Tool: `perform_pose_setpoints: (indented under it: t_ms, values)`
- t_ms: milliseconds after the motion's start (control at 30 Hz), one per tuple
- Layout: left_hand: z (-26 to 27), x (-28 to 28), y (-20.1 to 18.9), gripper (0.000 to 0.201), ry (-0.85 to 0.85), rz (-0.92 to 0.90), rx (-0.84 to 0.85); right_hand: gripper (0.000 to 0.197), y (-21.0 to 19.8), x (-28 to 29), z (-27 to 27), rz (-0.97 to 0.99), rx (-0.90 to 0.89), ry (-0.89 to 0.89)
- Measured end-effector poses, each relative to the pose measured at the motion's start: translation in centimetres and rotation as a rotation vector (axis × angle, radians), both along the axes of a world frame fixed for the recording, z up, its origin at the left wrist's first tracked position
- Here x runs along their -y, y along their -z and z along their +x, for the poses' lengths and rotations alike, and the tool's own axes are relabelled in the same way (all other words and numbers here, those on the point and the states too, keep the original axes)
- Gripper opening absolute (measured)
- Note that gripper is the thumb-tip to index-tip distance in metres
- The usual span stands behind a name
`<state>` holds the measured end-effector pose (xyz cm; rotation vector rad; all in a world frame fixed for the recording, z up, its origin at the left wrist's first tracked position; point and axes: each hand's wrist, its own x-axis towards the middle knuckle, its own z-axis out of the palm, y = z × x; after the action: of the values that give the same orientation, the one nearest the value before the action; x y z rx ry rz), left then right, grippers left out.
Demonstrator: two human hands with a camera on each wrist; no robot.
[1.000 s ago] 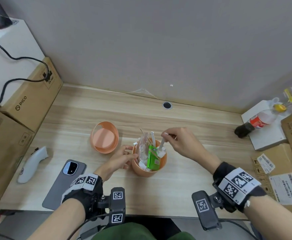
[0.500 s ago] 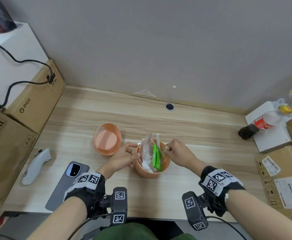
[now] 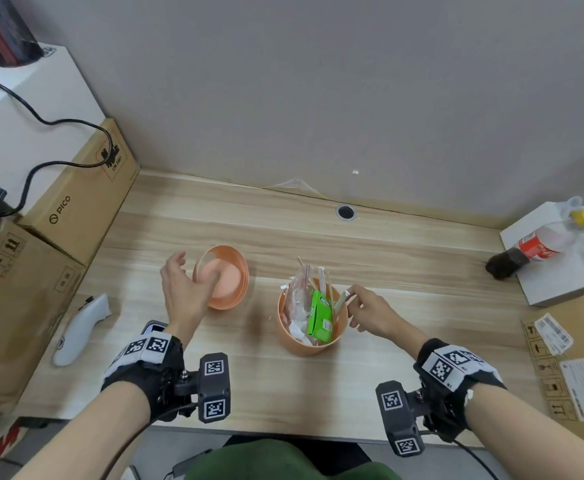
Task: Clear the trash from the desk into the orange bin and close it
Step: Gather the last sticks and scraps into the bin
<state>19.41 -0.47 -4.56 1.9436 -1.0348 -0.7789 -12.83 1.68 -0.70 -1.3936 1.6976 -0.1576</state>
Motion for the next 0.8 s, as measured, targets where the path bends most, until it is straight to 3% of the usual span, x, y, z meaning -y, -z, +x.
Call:
perform_pose_setpoints:
  t_ms: [167,333,433,467,567,633,800]
  values:
    - [-0.9,-0.3,1.4,0.078,0.106,0.210,-0.170,0.017,-0.8,-0.6,0.0,0.038,0.050,0.064]
    - [-2.3,-0.9,2.3,0.076,0.029,0.270,-0.087,0.027,-1.5,-0.6,0.7,0.063,0.023,-0.025]
    - [-3.5,-2.3,2.4,0.046,-0.024,0.309,-0.175,0.027,-1.0,-0.6,1.1,0.081,0.003,0.034]
    - [-3.9,-3.0,2.7,0.033,0.018,0.336,-0.238,0.026,-0.9,-0.7,1.1,0.066,-0.007,0.064]
    - [-4.8,-4.7,4.6,0.018,0.241,0.454,-0.302,0.024,-0.7,-0.9,0.5,0.024,-0.023,0.125]
    - [-5.3,-5.0,5.5,0.005,0.359,0.466,-0.263,0.023,-0.6,-1.3,-0.3,0.026,-0.032,0.135]
    - [-7.2,-3.2,5.8,0.019,0.495,0.388,0.047,0.023,0.0,-2.6,-1.9,0.028,-0.021,0.165]
